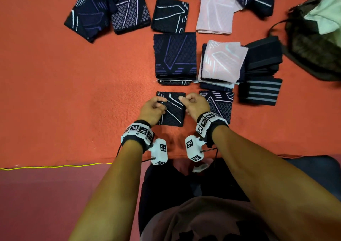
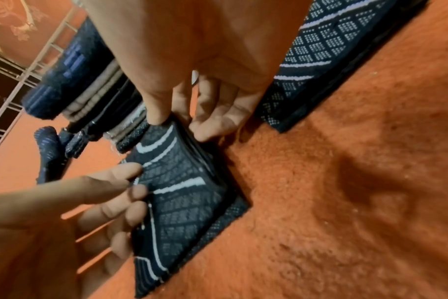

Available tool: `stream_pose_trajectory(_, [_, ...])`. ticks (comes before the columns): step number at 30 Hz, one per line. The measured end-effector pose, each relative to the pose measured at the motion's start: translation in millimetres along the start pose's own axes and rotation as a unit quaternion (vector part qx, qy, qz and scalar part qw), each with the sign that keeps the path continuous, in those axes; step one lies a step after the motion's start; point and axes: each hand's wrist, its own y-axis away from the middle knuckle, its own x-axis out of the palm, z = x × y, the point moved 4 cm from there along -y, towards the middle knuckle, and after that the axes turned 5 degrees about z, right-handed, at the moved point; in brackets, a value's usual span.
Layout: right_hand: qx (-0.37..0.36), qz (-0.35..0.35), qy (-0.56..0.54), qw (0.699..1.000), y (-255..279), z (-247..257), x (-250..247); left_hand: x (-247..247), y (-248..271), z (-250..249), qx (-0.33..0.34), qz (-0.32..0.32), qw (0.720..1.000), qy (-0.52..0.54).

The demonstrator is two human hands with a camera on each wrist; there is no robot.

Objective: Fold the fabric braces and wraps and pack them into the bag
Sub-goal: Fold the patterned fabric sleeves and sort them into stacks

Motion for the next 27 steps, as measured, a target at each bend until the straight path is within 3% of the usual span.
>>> stream_pose_trajectory(3, [-0.012,-0.022,-0.017,1.0,0,7,-2,6,-2,5,-0.009,-0.006,1.0,-0.015])
stream_pose_trajectory(7, [-0.024,0.065,0.015,0.997,1,13,7,9,-4,5,-0.007,-0.006,0.999,-0.034])
stream_pose_trajectory(10, [-0.024,0.101,0.115,0.988,2,9,13,3,-1,5,0.004,-0.018,1.0,-0.019])
stream_pose_trajectory(14, [-0.031,0.07,0.196,0.978,10,12,9,-11,4,10,-0.015,-0.107,0.994,-0.014])
stream_pose_trajectory(17, [-0.035,0.044,0.239,0.969,18,10,7,-14,4,11,-0.038,-0.136,0.989,-0.035])
stream_pose_trajectory(22, [-0.051,0.044,0.215,0.974,25,11,10,-9,4,7,-0.11,-0.077,0.991,-0.007])
stream_pose_trajectory(25, [-0.029,0.037,0.147,0.988,24,17,3,1,10,-2,-0.105,-0.019,0.993,0.048])
stream_pose_trajectory(27, [-0.025,0.036,0.117,0.992,26,18,-2,5,16,-10,-0.095,-0.014,0.992,0.079])
